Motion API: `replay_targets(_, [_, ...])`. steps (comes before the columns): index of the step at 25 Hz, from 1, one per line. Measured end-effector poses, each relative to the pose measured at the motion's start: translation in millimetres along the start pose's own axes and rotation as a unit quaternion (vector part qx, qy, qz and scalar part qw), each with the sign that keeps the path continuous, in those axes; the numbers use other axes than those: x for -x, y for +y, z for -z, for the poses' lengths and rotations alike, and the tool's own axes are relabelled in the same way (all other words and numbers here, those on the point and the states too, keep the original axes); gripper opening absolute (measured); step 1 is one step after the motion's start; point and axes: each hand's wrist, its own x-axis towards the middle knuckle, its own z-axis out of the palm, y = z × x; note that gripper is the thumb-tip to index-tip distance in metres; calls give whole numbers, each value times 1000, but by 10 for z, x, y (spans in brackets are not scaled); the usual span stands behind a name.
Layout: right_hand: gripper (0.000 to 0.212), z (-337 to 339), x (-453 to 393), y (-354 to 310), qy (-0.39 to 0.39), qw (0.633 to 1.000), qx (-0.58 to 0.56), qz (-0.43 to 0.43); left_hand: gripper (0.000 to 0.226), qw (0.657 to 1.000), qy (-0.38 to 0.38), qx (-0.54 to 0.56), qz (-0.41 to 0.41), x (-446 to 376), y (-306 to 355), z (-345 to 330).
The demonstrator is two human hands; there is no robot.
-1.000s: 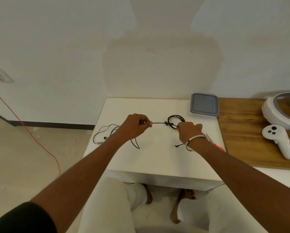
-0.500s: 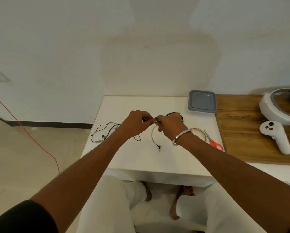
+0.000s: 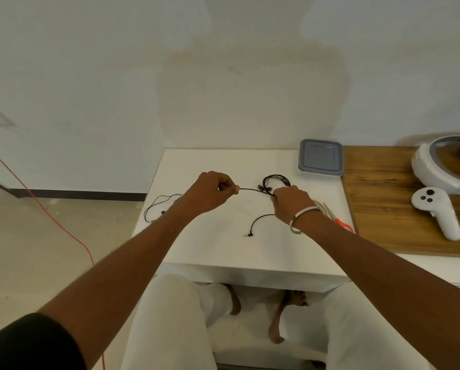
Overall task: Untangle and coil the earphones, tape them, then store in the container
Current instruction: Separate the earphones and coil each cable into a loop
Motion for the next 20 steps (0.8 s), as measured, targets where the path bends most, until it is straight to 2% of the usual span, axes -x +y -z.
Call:
replay_targets(2, [51, -29, -5, -26, -31, 999, 0, 30, 20, 1000, -4, 1, -7, -17, 29, -25])
replay_targets(4, [71, -28, -9, -122, -19, 992, -74, 101, 19, 1000, -17, 0, -26, -23, 77, -63])
replay_targets(5, [72, -20, -3, -185, 0, 984, -118, 135, 17, 999, -21, 1, -35, -24, 108, -78])
replay_targets(8, [40, -7, -70, -325, 62, 970, -168, 165, 12, 998, -19, 9, -53, -22, 173, -103])
replay_targets(10, [25, 58, -91, -345, 47, 977, -151, 141, 14, 999, -15, 4, -52, -28, 179, -99])
replay_targets(14, [23, 43, -118, -227, 84, 981, -44, 167, 22, 999, -17, 3, -28, -27, 155, -56])
replay_targets(20, [24, 104, -123, -20, 136, 988, -34, 60, 30, 1000, -25, 16, -6, 43, 104, 41])
